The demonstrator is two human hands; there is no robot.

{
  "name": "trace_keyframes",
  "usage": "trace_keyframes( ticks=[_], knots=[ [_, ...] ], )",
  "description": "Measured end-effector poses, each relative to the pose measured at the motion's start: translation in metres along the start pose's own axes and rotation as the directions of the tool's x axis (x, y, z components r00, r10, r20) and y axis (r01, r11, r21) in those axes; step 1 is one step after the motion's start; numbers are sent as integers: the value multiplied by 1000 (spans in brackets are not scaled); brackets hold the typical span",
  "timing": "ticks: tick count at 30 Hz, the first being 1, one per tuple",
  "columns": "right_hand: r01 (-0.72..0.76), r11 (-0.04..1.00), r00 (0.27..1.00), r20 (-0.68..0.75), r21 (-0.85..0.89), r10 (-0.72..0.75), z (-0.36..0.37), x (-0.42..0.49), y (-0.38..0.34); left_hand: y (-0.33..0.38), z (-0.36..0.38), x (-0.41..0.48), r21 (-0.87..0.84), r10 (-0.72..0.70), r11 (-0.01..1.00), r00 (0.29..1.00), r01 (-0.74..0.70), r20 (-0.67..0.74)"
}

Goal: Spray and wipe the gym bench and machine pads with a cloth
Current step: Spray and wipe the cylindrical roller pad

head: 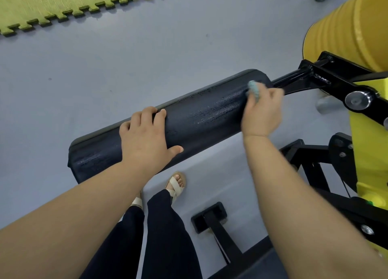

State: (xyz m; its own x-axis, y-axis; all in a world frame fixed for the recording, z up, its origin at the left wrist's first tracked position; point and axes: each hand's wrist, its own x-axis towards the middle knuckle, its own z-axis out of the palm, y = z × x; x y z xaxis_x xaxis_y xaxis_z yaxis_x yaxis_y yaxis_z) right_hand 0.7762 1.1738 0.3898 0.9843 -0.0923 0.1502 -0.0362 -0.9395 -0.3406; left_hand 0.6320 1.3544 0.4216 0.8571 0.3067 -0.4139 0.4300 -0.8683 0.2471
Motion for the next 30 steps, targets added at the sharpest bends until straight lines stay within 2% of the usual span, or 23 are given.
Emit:
trace_keyframes(
  ticks=[1, 3, 5, 7, 8, 9, 10, 11, 13, 15, 17, 19, 22, 24, 25, 26, 27, 29, 30],
  knots=[
    [56, 998, 998, -5, 41, -56, 4, -18, -15, 1, 0, 0, 0, -3, 1000, 1000, 3, -1],
    [262, 956, 964, 16, 130, -266, 5, -60, -44, 1, 1, 1, -4, -11, 1000, 1000, 11, -3],
    [466, 863, 869, 81, 194, -488, 1, -93, -58, 1, 2, 0, -5, -16, 1000, 1000, 16, -8],
    [653, 721, 720, 108, 231, -686, -3, -94, -49, 1, 2, -1, 7, -11, 1000, 1000, 11, -10],
    [711, 670, 667, 99, 213, -739, -4, -80, -37, 1, 2, -1, 17, -6, 1000, 1000, 6, -9],
    [725, 666, 662, 90, 176, -744, -4, -63, -23, 1, 2, -2, 23, -2, 1000, 1000, 2, -9],
    [689, 713, 710, 77, 133, -700, -4, -44, -8, 1, 3, -2, 26, -1, 1000, 1000, 1, -8],
    [608, 790, 788, 62, 83, -613, -5, -23, 7, 1, 3, -3, 23, -2, 1000, 1000, 3, -9],
    [362, 932, 931, 46, -4, -361, -11, 12, 35, 3, 3, -2, 6, -13, 1000, 1000, 13, -11],
    [123, 992, 991, 51, -36, -121, -14, 31, 49, 5, 2, -1, -7, -27, 1000, 1000, 27, -10],
    [-9, 1000, 999, 32, -27, 10, -11, 29, 41, 7, 1, 0, -12, -35, 999, 999, 35, -2],
    [-3, 998, 1000, 16, 55, 3, -5, 10, 18, 7, 1, 0, -5, -39, 999, 999, 39, 5],
    [210, 958, 975, 27, 197, -219, -1, -43, -20, 8, 0, 0, 9, -44, 999, 999, 43, 10],
    [355, 894, 914, 100, 274, -394, -3, -72, -35, 9, 0, 1, 12, -46, 999, 999, 46, 12],
    [383, 860, 872, 174, 338, -457, -6, -81, -39, 8, 0, 1, 13, -45, 999, 999, 45, 11],
    [338, 842, 845, 257, 421, -468, -10, -86, -42, 8, 0, 1, 16, -42, 999, 999, 42, 10],
    [218, 837, 837, 346, 502, -425, -14, -86, -43, 7, 1, 1, 19, -38, 999, 999, 37, 10],
    [-130, 771, 857, 461, 624, -228, -23, -74, -41, 6, 1, 0, 19, -31, 999, 999, 31, 8],
    [-266, 720, 876, 473, 642, -98, -25, -65, -34, 6, 1, 0, 21, -29, 999, 1000, 29, 7]
  ],
)
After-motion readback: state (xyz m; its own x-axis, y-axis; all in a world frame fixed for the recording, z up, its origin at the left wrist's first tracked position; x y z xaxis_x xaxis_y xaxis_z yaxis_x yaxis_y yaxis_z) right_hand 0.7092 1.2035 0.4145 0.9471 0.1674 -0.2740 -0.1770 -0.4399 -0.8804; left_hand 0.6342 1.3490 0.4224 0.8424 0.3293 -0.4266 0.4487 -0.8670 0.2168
